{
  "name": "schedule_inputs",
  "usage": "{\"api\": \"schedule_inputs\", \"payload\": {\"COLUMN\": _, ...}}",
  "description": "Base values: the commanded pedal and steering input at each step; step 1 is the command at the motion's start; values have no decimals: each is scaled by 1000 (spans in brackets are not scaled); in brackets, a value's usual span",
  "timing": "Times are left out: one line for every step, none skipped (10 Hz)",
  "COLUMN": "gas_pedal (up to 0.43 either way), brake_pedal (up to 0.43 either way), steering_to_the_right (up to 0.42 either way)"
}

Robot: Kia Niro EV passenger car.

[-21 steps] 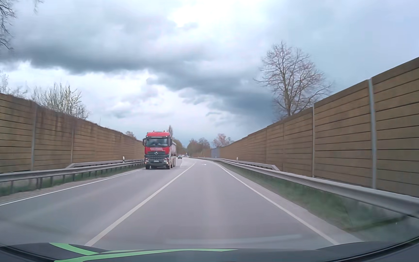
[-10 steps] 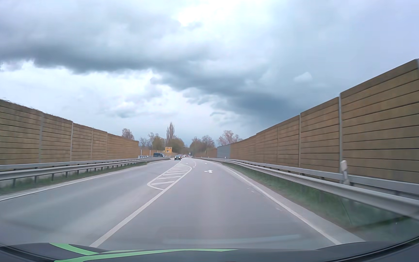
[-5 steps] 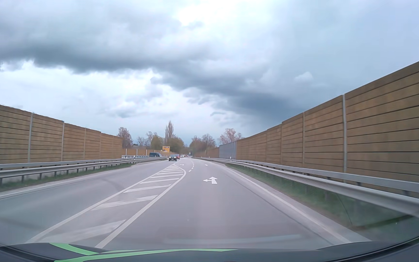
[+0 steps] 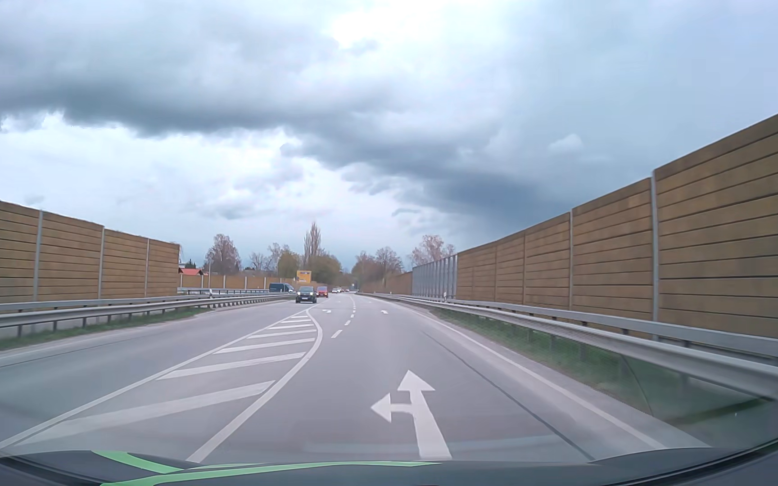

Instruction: Follow the waypoints while adhering to traffic rules and regulations

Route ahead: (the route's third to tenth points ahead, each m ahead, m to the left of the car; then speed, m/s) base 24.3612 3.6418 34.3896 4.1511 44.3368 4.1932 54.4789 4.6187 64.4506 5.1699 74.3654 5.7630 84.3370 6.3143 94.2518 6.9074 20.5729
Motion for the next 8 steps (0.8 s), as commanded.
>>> {"api": "schedule_inputs", "payload": {"gas_pedal": 150, "brake_pedal": 0, "steering_to_the_right": 0}}
{"api": "schedule_inputs", "payload": {"gas_pedal": 150, "brake_pedal": 0, "steering_to_the_right": -1}}
{"api": "schedule_inputs", "payload": {"gas_pedal": 150, "brake_pedal": 0, "steering_to_the_right": -2}}
{"api": "schedule_inputs", "payload": {"gas_pedal": 150, "brake_pedal": 0, "steering_to_the_right": -4}}
{"api": "schedule_inputs", "payload": {"gas_pedal": 150, "brake_pedal": 0, "steering_to_the_right": -5}}
{"api": "schedule_inputs", "payload": {"gas_pedal": 150, "brake_pedal": 0, "steering_to_the_right": -5}}
{"api": "schedule_inputs", "payload": {"gas_pedal": 150, "brake_pedal": 0, "steering_to_the_right": -5}}
{"api": "schedule_inputs", "payload": {"gas_pedal": 150, "brake_pedal": 0, "steering_to_the_right": -5}}
